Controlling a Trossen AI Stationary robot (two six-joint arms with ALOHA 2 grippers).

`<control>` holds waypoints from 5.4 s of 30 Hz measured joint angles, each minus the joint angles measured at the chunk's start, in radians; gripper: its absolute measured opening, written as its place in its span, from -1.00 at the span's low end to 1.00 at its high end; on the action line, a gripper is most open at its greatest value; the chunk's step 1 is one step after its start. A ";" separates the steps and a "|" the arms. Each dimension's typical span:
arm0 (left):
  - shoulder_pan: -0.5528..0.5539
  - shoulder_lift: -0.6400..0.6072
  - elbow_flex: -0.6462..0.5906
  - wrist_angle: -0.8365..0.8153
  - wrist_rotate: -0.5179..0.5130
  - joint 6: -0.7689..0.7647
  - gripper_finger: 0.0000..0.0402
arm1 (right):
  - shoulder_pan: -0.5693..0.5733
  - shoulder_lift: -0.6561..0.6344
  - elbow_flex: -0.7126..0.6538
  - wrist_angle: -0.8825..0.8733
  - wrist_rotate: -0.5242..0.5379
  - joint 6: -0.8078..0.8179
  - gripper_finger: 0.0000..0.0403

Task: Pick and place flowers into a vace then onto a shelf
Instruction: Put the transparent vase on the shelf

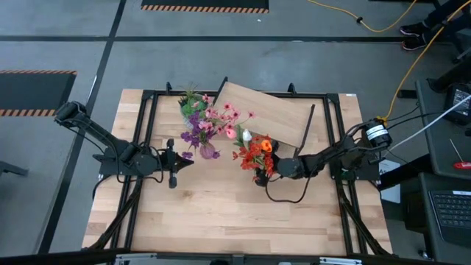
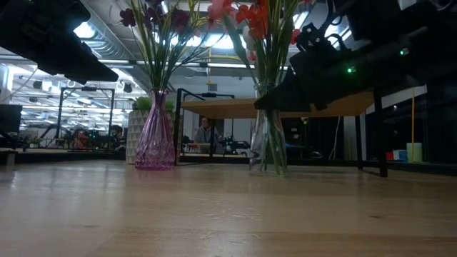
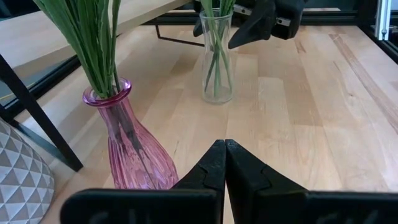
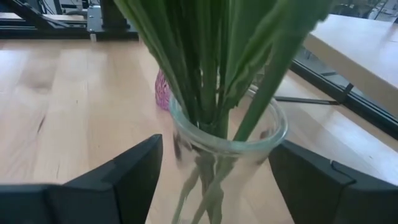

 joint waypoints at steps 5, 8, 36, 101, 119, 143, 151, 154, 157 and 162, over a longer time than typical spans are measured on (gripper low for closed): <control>0.000 0.000 0.000 0.000 0.000 0.000 -0.98 | -0.011 0.000 0.000 -0.001 -0.003 0.000 0.27; 0.000 0.000 0.000 0.000 0.000 -0.003 -0.99 | -0.019 0.000 0.000 -0.001 -0.004 0.032 0.10; 0.000 0.000 0.000 0.000 -0.001 -0.002 -0.98 | 0.072 -0.199 -0.001 -0.269 0.002 0.166 -0.15; 0.000 0.000 0.000 0.000 -0.048 0.018 -0.99 | -0.286 -0.850 0.219 -0.970 -0.309 -0.184 -0.15; 0.000 0.000 0.000 0.001 -0.088 0.018 -0.99 | -0.480 -0.966 0.080 -0.965 -0.400 -0.134 -0.15; 0.000 0.000 0.000 0.001 -0.089 0.017 -0.98 | -0.658 -0.966 0.065 -0.942 -0.525 -0.113 -0.15; 0.000 0.000 0.000 0.001 -0.088 0.017 -0.99 | -0.698 -0.968 -0.005 -0.835 -0.560 -0.129 -0.15; 0.000 0.000 0.000 0.001 -0.088 0.018 -0.98 | -0.706 -0.968 -0.005 -0.834 -0.586 -0.135 -0.15; 0.000 0.000 0.000 0.001 -0.088 0.018 -0.97 | -0.709 -0.969 -0.005 -0.840 -0.598 -0.135 -0.15; 0.000 0.000 0.000 0.001 -0.088 0.018 -0.99 | -0.709 -0.969 -0.005 -0.844 -0.598 -0.138 -0.09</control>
